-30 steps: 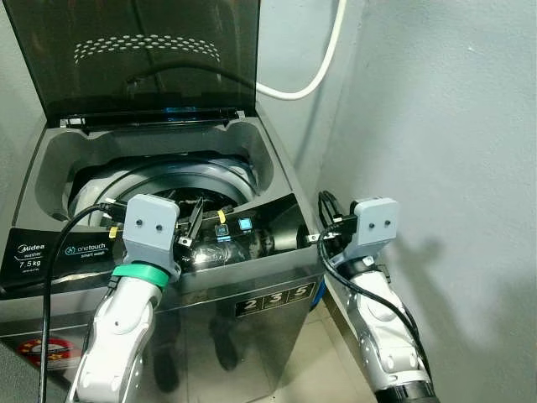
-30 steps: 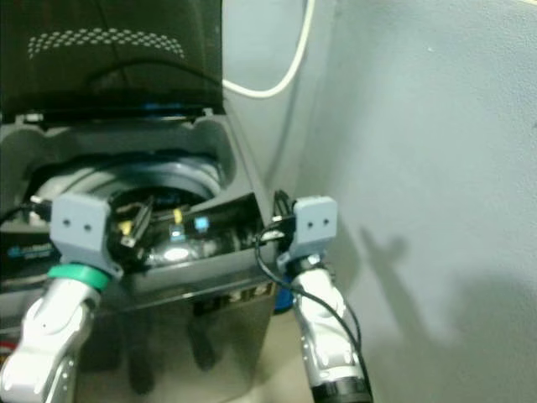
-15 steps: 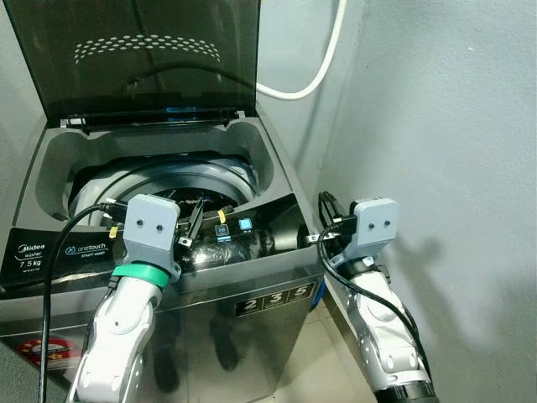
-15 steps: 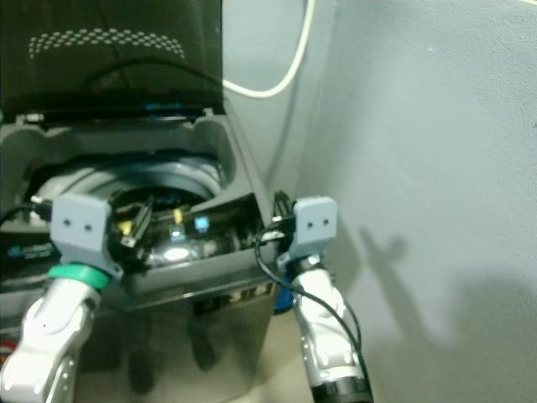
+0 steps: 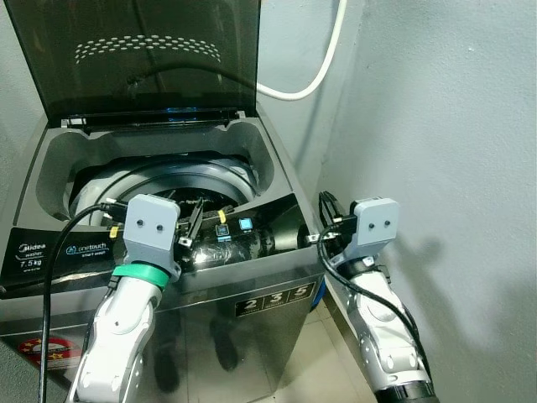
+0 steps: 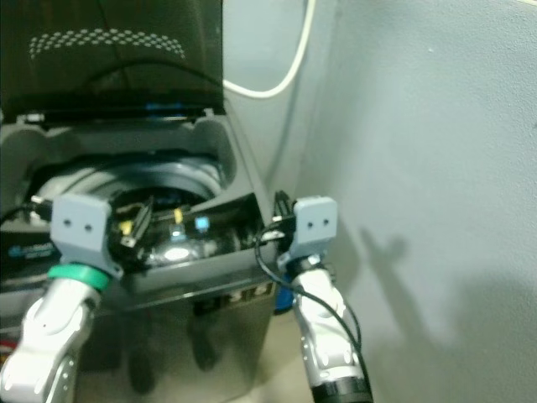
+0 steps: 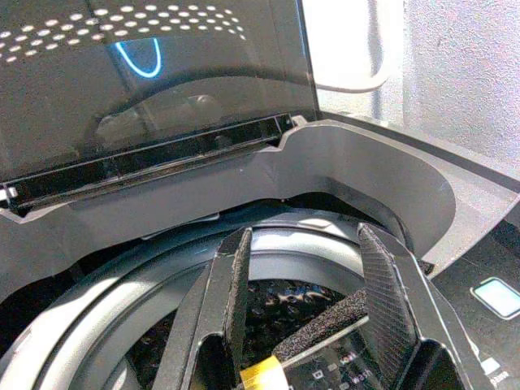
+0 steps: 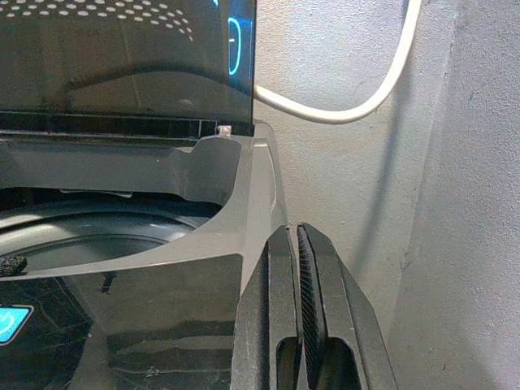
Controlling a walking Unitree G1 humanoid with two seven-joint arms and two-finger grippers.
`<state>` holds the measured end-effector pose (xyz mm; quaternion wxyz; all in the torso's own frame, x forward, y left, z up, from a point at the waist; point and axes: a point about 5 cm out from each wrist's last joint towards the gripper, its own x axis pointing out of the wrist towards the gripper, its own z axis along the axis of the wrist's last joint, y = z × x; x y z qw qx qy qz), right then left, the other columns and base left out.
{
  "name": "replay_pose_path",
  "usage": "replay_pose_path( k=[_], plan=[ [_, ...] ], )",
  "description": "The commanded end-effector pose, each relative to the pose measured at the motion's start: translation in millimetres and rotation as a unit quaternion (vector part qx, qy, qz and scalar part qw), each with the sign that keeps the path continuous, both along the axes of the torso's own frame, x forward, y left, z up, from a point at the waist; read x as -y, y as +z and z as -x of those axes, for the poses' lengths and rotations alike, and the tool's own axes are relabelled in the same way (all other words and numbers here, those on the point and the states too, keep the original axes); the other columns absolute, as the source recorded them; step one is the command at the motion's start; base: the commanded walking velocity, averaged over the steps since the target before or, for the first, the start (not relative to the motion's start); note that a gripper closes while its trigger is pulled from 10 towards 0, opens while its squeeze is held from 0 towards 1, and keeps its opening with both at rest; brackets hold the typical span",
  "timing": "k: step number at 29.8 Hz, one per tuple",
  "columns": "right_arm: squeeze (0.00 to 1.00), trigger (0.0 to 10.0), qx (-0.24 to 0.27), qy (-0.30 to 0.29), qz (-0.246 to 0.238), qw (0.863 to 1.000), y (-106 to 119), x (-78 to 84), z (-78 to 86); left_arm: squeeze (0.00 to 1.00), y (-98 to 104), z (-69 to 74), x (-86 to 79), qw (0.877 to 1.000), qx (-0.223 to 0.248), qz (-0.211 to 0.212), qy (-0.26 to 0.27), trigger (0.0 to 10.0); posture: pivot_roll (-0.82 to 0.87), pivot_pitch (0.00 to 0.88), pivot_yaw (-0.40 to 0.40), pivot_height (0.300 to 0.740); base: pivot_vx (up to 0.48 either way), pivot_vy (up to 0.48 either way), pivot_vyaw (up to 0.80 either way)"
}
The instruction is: Clothes washing
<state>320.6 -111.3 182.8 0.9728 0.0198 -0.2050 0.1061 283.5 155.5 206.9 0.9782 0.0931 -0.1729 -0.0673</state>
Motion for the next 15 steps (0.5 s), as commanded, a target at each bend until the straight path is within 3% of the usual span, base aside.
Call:
replay_pose_path(
  k=[1, 15],
  plan=[
    [0.00, 10.0, -0.006, -0.001, -0.002, 1.000, -1.6, 0.4, -1.3, 0.00, -1.5, -0.1, 1.2, 1.000, -0.004, -0.003, -0.002, 10.0, 0.08, 0.022, -0.024, 0.740, 0.000, 0.000, 0.79],
    [0.00, 10.0, -0.006, -0.006, -0.001, 1.000, -1.0, 0.7, -2.1, 0.00, -1.5, -0.1, 0.7, 1.000, -0.004, -0.004, -0.002, 10.0, 0.09, 0.020, -0.020, 0.740, 0.000, 0.000, 0.79]
  ],
)
